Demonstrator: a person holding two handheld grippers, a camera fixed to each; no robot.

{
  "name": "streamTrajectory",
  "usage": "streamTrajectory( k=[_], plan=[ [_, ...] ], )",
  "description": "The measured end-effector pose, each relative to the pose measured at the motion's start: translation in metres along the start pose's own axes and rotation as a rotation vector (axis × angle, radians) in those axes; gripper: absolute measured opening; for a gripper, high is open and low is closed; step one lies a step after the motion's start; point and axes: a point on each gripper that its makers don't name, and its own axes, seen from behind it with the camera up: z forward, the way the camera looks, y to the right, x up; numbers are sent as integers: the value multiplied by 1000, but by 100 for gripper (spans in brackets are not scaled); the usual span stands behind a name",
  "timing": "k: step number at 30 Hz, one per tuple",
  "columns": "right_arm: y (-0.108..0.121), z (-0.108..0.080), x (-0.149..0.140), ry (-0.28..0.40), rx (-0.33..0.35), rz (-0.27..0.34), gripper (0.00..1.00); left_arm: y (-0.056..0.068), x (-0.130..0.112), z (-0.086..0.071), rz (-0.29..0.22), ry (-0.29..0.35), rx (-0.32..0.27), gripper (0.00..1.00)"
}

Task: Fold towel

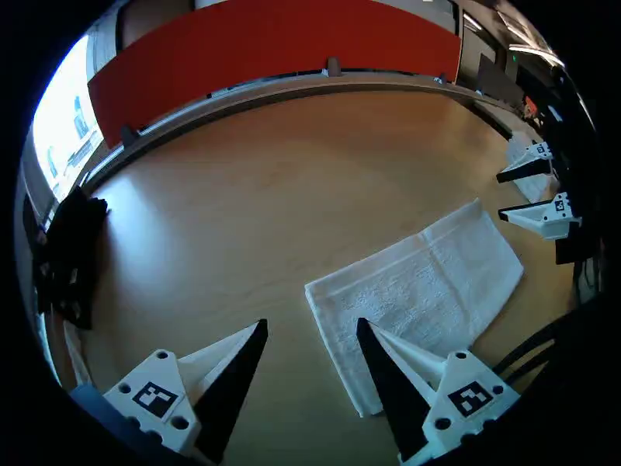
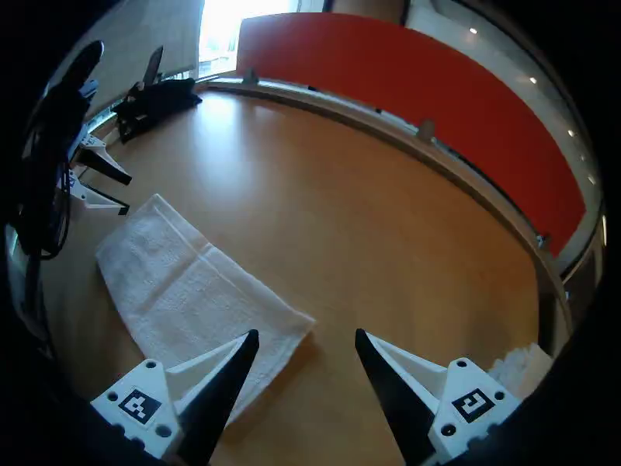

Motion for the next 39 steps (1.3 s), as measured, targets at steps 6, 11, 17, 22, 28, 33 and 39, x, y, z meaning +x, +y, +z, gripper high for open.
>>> streamTrajectory(
  k=[6, 11, 17, 22, 28, 33, 39],
  plan=[
    [-2, -3, -3, 0, 3, 3, 96, 3, -1, -3, 1, 4, -8, 90],
    [-6, -8, -6, 3, 7, 7, 96, 6, -3, -8, -9, 7, -13, 91],
    [-15, -17, -13, 8, 12, 9, 96, 9, -13, -17, -29, 9, -14, 92],
    [-24, -27, -20, 15, 15, 14, 96, 13, -24, -25, -58, 10, -13, 91],
    [-33, -37, -29, 18, 14, 24, 96, 19, -35, -34, -70, 11, -11, 92],
    [-41, -45, -38, 14, 15, 35, 96, 25, -44, -41, -80, 11, -9, 91],
    [-47, -52, -46, 12, 20, 36, 96, 28, -52, -44, -93, 7, -8, 92]
  ],
)
